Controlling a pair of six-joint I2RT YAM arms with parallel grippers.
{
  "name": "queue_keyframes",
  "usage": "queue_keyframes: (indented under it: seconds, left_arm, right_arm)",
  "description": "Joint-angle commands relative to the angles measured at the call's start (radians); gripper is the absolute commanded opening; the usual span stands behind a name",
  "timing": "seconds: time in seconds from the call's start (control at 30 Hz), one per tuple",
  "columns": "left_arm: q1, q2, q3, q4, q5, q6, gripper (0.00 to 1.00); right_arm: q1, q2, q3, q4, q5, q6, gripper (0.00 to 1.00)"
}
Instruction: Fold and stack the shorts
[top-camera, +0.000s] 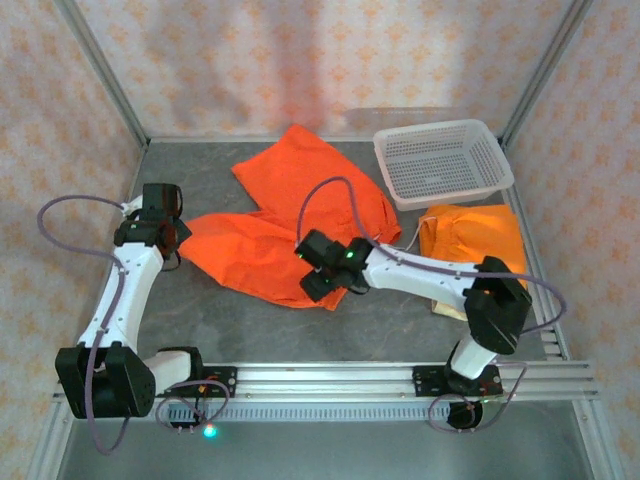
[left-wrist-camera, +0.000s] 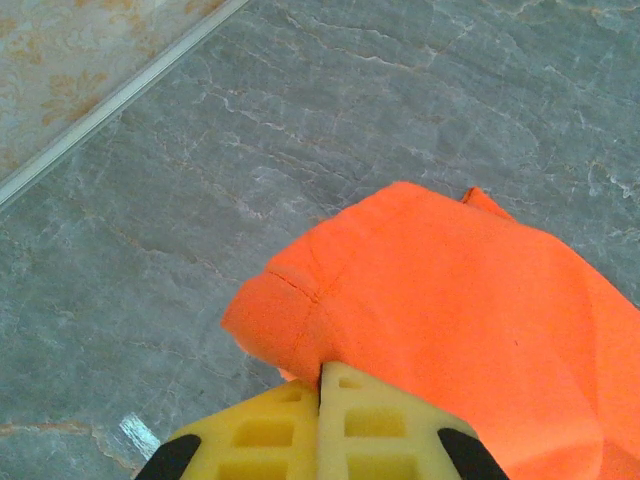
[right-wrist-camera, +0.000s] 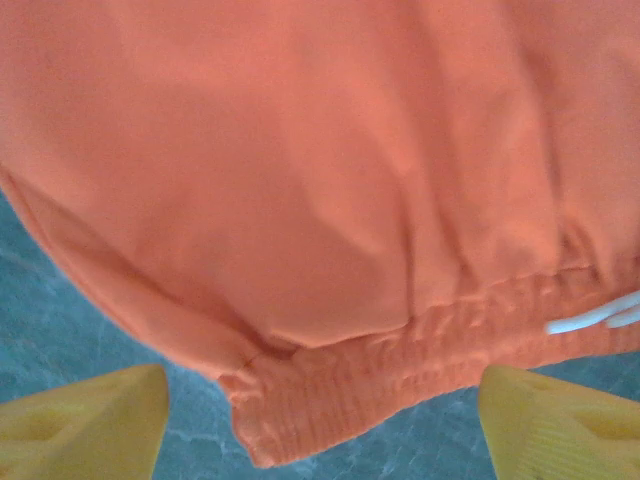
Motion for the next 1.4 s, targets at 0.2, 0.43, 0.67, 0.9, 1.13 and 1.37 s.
queue_keyframes:
  seconds: [0.2,0.43,0.67,0.9,1.13,1.37]
  left_arm:
    - [-0.006,0.028,0.021,0.013,-0.023,0.002,0.0]
    - [-0.006,0.036,0.025,0.014,-0.029,0.0,0.0]
    - [-0.006,0.051,0.046,0.015,-0.034,-0.003,0.0]
    - [-0.005,0.059,0.158,-0.034,-0.127,0.05,0.0]
    - [0.003,0.091,0.406,-0.11,-0.284,0.233,0.0]
    - [0.0,0.201,0.696,-0.188,-0.309,0.357,0.0]
  right_arm:
    - [0.063,0.106,-0.01,-0.086,0.065,-0.033,0.74]
    - [0.076,0.16,-0.037,-0.099,0.038,-0.029,0.71]
    - [0.076,0.202,-0.067,-0.061,0.096,-0.028,0.33]
    - [0.076,0.158,-0.025,-0.067,0.162,-0.03,0.0]
    - [0.076,0.025,0.101,-0.115,0.002,-0.024,0.0]
    - [0.073,-0.042,0.156,-0.18,-0.164,0.012,0.0]
